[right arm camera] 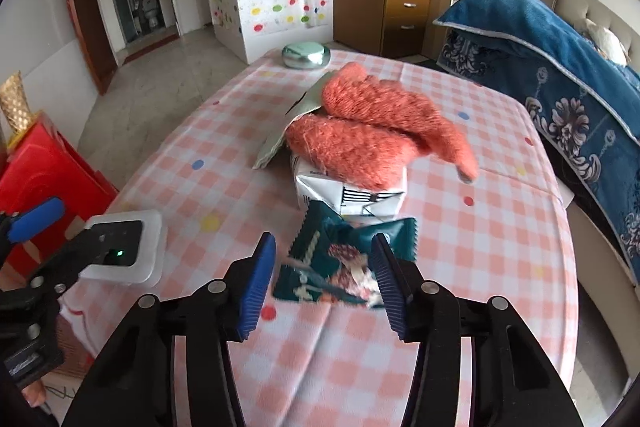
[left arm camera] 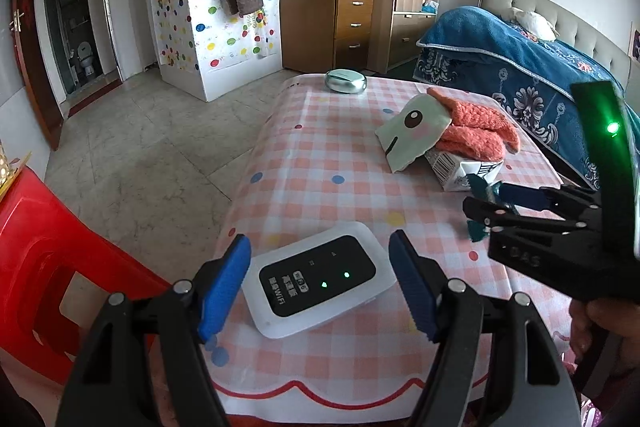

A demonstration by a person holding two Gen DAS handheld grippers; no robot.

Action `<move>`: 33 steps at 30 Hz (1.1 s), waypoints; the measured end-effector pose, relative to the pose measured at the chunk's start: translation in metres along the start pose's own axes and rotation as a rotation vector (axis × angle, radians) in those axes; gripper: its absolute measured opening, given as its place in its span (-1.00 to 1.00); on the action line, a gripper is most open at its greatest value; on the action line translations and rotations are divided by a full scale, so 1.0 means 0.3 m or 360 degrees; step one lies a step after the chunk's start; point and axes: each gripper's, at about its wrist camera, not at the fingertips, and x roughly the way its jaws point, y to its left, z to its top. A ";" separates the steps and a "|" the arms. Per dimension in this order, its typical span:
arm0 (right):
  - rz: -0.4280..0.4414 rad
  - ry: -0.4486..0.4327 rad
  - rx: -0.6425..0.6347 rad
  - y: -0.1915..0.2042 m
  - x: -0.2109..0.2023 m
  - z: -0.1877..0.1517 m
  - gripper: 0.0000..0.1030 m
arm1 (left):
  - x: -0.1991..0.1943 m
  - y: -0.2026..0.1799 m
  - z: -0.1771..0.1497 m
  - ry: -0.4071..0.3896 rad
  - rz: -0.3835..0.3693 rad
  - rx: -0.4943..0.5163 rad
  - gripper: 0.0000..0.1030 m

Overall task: Collect trash
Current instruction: 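Grasp the green snack wrapper with the right gripper, then grasp the white cartoon-face card with the left gripper while the right holds the wrapper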

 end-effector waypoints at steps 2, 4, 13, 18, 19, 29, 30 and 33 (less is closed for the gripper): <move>-0.0041 0.0008 -0.0009 0.007 0.010 -0.002 -0.11 | 0.002 -0.005 -0.002 0.0005 -0.0007 0.0008 0.35; -0.0032 0.0003 0.0020 -0.003 0.000 -0.007 -0.25 | 0.006 -0.015 -0.004 0.0010 -0.0015 0.0028 0.35; 0.0048 -0.0177 0.0172 -0.115 -0.158 -0.019 -0.85 | 0.034 -0.070 0.050 -0.0030 -0.0048 0.0132 0.35; 0.0090 -0.0265 0.0255 -0.173 -0.223 0.003 -0.85 | 0.090 -0.126 0.108 -0.0028 -0.0124 0.0210 0.06; 0.0096 -0.0280 0.0265 -0.179 -0.235 0.005 -0.85 | 0.106 -0.141 0.119 -0.0018 -0.0139 0.0229 -0.04; 0.0130 -0.0371 0.0290 -0.247 -0.293 0.057 -0.84 | 0.263 -0.243 0.175 0.0088 -0.0154 0.0307 -0.11; 0.0133 -0.0371 0.0298 -0.254 -0.291 0.064 -0.84 | 0.281 -0.244 0.181 0.0112 -0.0155 0.0291 -0.11; 0.0140 -0.0372 0.0326 -0.282 -0.286 0.073 -0.84 | 0.321 -0.247 0.193 0.0160 -0.0177 0.0267 -0.11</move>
